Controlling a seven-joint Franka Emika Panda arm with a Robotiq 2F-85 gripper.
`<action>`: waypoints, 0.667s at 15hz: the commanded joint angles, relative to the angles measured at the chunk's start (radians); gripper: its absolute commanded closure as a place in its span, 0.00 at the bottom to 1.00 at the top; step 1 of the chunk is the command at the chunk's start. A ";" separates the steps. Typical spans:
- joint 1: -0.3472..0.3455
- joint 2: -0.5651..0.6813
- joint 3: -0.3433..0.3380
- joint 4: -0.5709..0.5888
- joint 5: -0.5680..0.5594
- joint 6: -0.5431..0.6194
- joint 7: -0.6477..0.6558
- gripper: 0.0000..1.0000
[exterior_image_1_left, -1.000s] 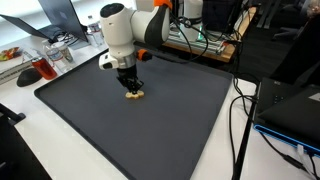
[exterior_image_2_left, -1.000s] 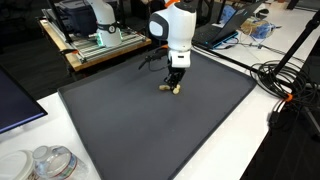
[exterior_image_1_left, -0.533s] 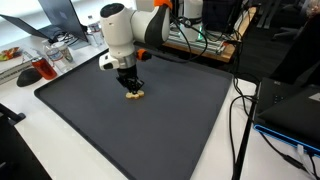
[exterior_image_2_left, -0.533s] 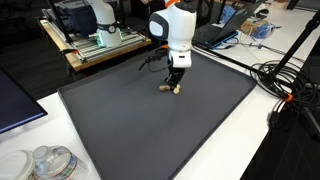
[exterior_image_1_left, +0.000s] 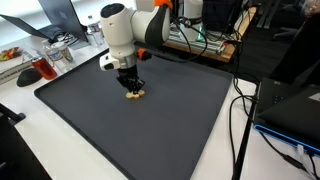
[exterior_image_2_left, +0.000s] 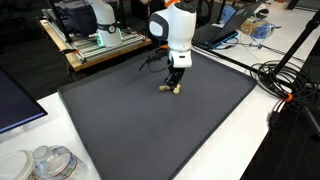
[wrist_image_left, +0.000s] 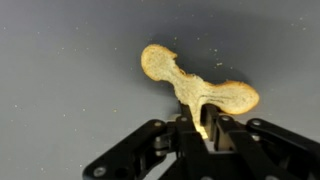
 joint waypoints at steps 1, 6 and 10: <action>-0.006 -0.043 0.012 -0.044 0.001 -0.015 -0.015 0.49; 0.010 -0.097 -0.006 -0.079 -0.019 -0.022 0.004 0.12; 0.017 -0.138 -0.012 -0.093 -0.032 -0.061 0.013 0.00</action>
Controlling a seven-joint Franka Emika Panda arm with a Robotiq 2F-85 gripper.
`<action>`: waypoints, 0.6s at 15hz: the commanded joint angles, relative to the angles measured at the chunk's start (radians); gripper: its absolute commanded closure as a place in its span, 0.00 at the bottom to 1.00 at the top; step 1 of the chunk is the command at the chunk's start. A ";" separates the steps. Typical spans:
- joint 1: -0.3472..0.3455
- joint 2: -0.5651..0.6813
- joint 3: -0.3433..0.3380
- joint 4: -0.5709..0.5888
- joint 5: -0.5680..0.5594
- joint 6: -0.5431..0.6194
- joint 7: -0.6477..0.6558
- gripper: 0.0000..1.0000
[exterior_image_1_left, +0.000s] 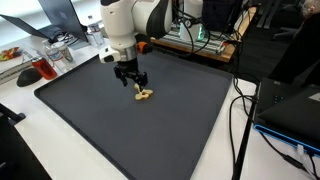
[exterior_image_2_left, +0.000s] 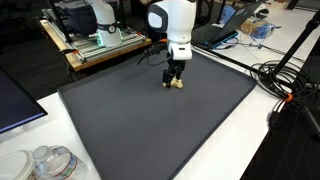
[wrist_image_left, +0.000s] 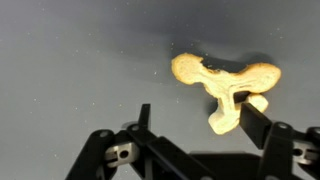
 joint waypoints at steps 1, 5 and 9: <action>0.015 -0.066 -0.015 -0.043 -0.026 -0.050 0.018 0.00; 0.022 -0.091 -0.012 -0.041 -0.036 -0.105 0.026 0.00; 0.075 -0.103 -0.012 -0.017 -0.093 -0.179 0.060 0.00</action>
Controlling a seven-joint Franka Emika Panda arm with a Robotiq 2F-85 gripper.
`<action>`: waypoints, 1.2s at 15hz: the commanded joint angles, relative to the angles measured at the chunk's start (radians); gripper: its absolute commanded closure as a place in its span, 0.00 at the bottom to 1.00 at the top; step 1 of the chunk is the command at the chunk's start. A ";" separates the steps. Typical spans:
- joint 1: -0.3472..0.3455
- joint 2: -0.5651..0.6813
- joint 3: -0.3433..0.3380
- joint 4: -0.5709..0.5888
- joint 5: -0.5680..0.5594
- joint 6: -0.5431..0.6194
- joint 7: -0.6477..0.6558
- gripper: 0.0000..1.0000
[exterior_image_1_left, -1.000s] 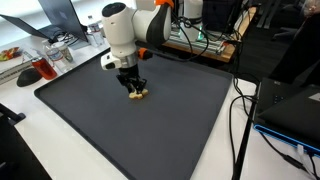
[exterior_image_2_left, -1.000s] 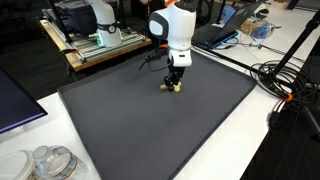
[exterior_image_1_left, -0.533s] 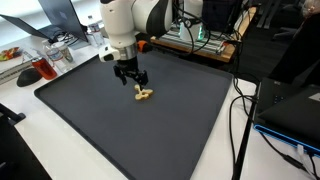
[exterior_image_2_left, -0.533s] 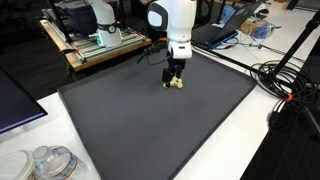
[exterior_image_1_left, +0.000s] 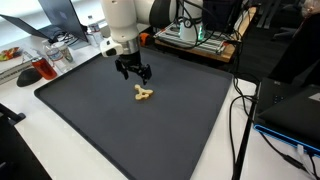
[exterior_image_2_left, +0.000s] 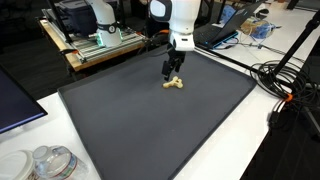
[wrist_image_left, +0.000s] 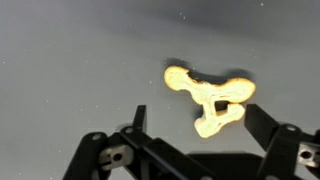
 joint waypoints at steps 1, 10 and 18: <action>0.070 -0.028 -0.013 0.008 -0.089 -0.074 0.064 0.00; 0.179 0.027 0.003 0.182 -0.264 -0.325 0.102 0.00; 0.253 0.191 0.049 0.455 -0.420 -0.597 -0.041 0.00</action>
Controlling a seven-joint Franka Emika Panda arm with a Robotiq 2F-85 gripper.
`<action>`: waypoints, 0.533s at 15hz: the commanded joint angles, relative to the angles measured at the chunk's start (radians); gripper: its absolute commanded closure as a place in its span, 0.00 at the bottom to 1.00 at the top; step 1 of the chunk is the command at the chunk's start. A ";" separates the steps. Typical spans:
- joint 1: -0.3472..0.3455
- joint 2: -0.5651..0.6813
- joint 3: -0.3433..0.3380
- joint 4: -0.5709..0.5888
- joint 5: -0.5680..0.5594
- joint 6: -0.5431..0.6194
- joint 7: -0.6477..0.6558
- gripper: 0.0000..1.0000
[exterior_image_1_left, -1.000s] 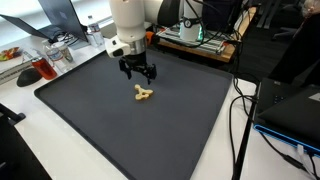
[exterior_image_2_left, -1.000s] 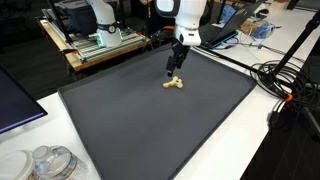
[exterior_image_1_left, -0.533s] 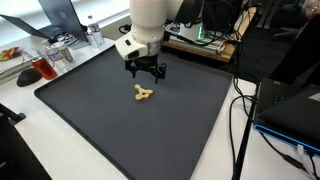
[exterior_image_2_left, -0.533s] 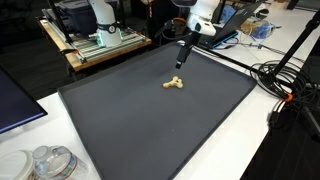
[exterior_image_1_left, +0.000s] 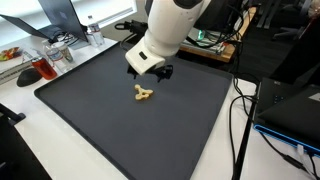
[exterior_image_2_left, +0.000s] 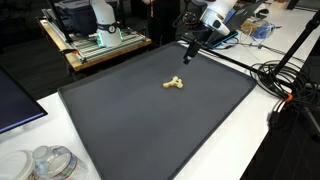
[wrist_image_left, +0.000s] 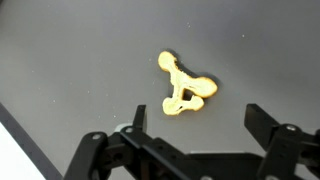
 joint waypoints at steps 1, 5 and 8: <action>0.023 0.098 0.018 0.147 -0.060 -0.074 -0.090 0.00; 0.043 0.159 0.028 0.219 -0.089 -0.071 -0.154 0.00; 0.057 0.174 0.025 0.239 -0.076 -0.091 -0.107 0.00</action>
